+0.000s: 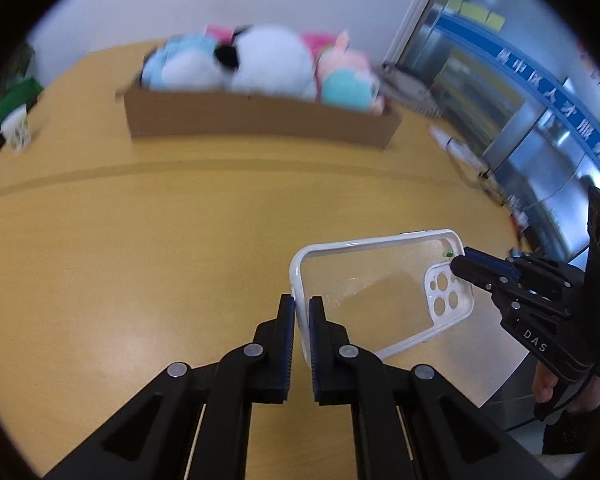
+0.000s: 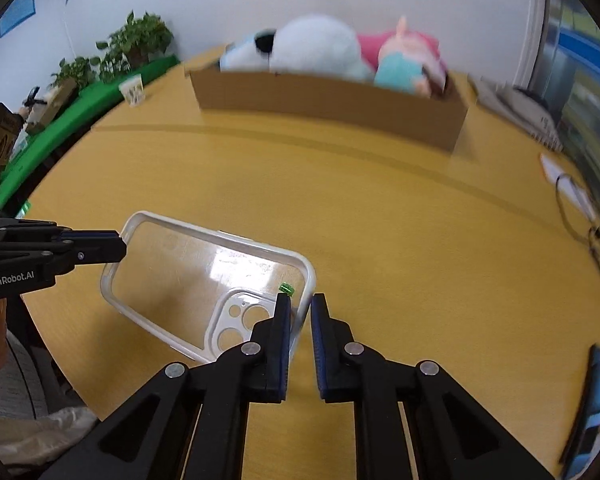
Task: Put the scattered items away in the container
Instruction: 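Carry the phone case over the box and lower it onto the bear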
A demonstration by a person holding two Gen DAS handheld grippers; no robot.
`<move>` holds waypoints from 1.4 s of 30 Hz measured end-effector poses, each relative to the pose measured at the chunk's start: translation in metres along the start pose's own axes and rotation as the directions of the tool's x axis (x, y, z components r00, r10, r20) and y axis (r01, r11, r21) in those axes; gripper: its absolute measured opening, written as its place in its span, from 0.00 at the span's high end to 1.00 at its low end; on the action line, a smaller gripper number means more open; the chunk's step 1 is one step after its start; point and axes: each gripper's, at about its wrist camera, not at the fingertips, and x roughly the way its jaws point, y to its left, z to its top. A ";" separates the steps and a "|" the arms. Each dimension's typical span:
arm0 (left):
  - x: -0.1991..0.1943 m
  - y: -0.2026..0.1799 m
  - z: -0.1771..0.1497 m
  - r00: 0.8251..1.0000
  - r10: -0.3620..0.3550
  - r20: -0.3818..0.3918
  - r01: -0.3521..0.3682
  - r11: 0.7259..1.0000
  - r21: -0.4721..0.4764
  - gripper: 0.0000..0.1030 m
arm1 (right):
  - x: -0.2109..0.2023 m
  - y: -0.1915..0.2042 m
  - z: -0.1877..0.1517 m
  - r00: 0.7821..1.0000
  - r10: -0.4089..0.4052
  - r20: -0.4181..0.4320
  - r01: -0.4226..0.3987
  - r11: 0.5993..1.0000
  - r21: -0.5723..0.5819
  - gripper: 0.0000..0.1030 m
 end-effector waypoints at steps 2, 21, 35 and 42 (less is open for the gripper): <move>-0.025 -0.010 0.032 0.998 -0.014 0.067 0.012 0.999 0.044 0.94 | -0.022 -0.005 0.026 0.998 -0.021 0.064 0.023 1.000 -0.020 0.90; -0.112 -0.041 0.266 0.938 -0.017 0.347 -0.065 0.972 0.224 0.94 | -0.129 -0.056 0.280 0.924 -0.099 0.370 0.144 0.985 -0.097 0.89; 0.041 0.041 0.385 0.971 0.039 0.235 -0.073 0.987 0.141 0.94 | 0.014 -0.118 0.395 0.950 -0.144 0.278 0.179 0.978 -0.103 0.90; 0.157 0.097 0.400 0.996 0.043 0.082 -0.047 0.998 0.044 0.94 | 0.140 -0.141 0.407 0.983 -0.123 0.135 0.133 0.988 -0.072 0.90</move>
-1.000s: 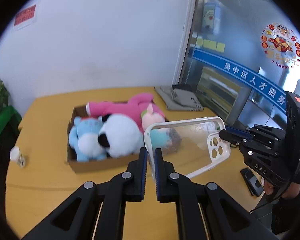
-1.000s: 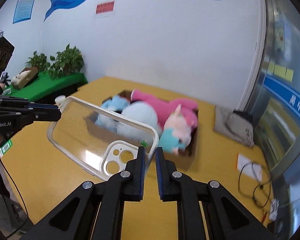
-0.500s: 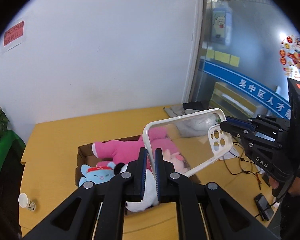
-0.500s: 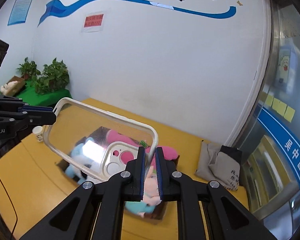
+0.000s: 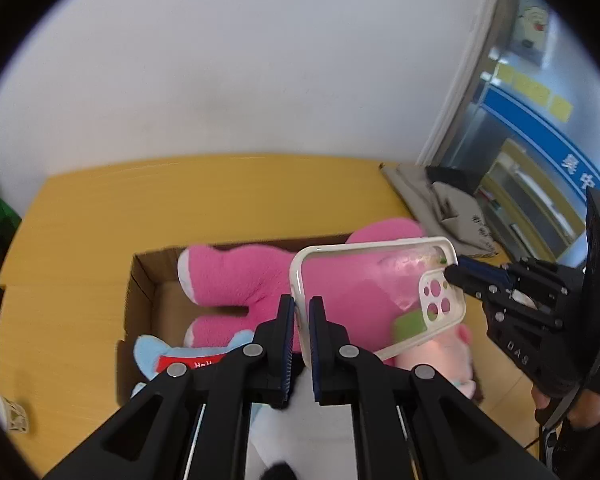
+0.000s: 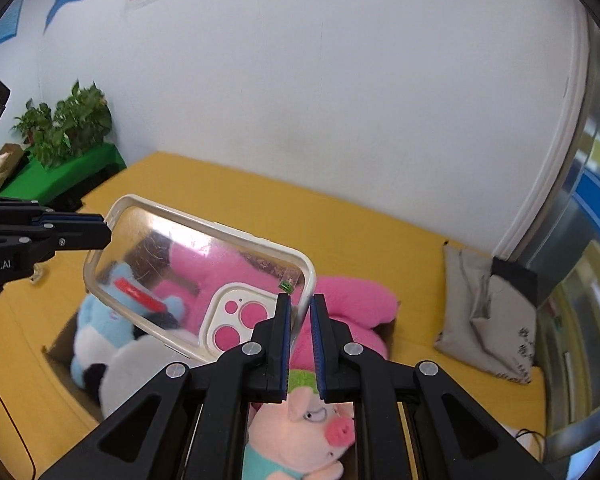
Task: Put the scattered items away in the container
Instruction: 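Carry the phone case over the box and lower it onto the bear, then open the right gripper and withdraw both grippers from the box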
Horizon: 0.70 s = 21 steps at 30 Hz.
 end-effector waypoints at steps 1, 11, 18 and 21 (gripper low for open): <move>0.013 0.005 -0.002 1.000 -0.003 -0.019 0.003 1.000 -0.009 0.94 | 0.016 0.001 -0.005 1.000 0.003 -0.023 -0.003 1.000 0.003 0.90; 0.058 0.036 -0.025 0.995 -0.058 -0.080 0.049 0.993 -0.106 0.65 | 0.103 -0.008 -0.047 0.978 0.049 -0.204 -0.035 0.997 0.071 0.89; 0.006 0.029 -0.028 1.000 -0.022 0.013 0.023 0.996 -0.084 0.43 | 0.073 -0.018 -0.056 0.989 0.070 -0.132 -0.053 0.991 0.124 0.16; -0.043 0.014 -0.036 0.994 0.042 0.106 -0.037 0.998 -0.042 0.43 | 0.036 -0.024 -0.055 0.995 0.075 -0.062 -0.065 0.986 0.151 0.08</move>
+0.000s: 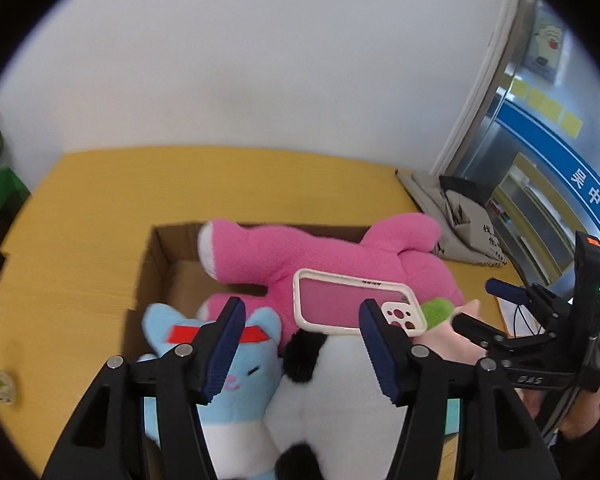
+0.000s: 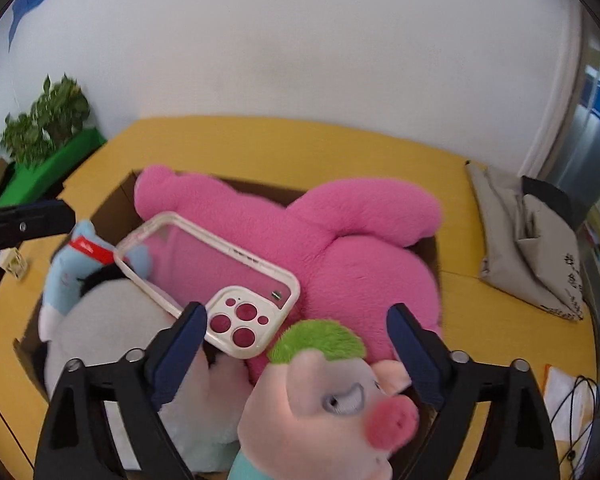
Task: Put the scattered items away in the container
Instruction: 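Open the right gripper and withdraw both grippers from the box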
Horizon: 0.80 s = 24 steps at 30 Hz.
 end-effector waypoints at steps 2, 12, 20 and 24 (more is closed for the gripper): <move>-0.045 -0.011 -0.013 0.995 0.035 0.097 -0.038 0.999 0.025 0.30 | -0.033 0.001 -0.008 0.998 0.039 0.039 -0.040 0.999 0.016 0.04; -0.153 -0.044 -0.150 0.972 0.027 0.233 -0.032 0.999 0.019 0.22 | -0.160 0.042 -0.136 0.988 0.052 0.147 -0.058 0.998 0.038 0.00; -0.176 -0.058 -0.216 0.976 0.025 0.216 -0.018 0.999 -0.032 0.22 | -0.207 0.077 -0.214 0.980 -0.068 0.185 0.058 0.997 0.059 0.00; -0.184 -0.069 -0.240 0.978 0.011 0.207 -0.009 1.000 -0.010 0.22 | -0.215 0.082 -0.235 0.980 -0.087 0.177 0.076 0.995 0.064 0.00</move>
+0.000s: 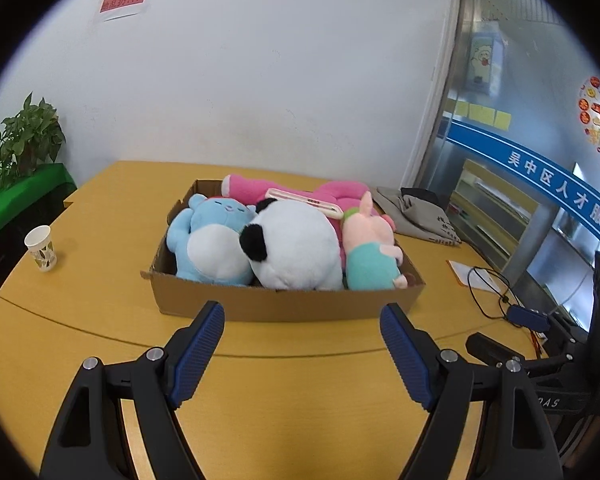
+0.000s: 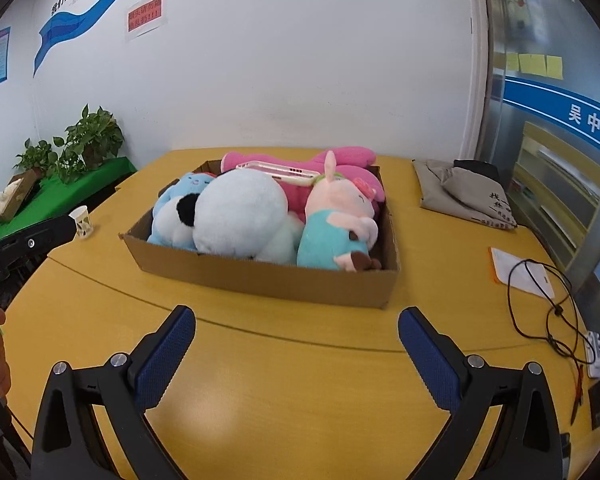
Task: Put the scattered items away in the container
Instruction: 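Open the right gripper and withdraw both grippers from the box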
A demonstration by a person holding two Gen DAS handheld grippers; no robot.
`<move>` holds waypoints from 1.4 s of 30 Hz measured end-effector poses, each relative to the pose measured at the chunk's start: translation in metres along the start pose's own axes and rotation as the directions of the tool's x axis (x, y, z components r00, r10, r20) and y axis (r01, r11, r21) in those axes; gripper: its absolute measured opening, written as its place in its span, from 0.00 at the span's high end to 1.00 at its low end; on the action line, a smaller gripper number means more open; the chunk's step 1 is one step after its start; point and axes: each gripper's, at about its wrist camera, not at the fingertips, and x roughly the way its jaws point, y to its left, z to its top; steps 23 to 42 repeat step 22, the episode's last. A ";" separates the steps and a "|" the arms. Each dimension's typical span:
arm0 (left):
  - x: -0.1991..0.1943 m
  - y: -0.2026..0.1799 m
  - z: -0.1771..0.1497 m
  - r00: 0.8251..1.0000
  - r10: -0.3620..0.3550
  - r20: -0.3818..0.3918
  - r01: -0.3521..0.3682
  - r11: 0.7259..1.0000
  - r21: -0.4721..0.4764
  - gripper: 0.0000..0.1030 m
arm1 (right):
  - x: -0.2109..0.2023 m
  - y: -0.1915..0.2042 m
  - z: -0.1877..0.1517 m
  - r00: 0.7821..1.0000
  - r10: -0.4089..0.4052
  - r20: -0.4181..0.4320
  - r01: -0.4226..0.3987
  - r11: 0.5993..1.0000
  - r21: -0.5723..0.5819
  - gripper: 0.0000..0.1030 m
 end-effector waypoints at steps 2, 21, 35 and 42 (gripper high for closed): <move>-0.004 -0.005 -0.009 1.000 0.005 -0.006 -0.005 1.000 0.017 0.22 | -0.007 0.001 -0.006 1.000 0.027 -0.007 -0.027 0.999 0.021 0.00; -0.009 -0.028 -0.048 0.997 0.059 -0.048 -0.056 0.997 0.049 0.22 | -0.020 0.016 -0.035 1.000 -0.006 -0.019 0.006 1.000 0.005 0.00; -0.009 -0.030 -0.049 0.997 0.055 -0.047 -0.053 0.997 0.057 0.22 | -0.020 0.016 -0.035 1.000 -0.012 -0.021 0.012 1.000 0.003 0.00; -0.009 -0.030 -0.049 0.997 0.055 -0.047 -0.053 0.997 0.057 0.22 | -0.020 0.016 -0.035 1.000 -0.012 -0.021 0.012 1.000 0.003 0.00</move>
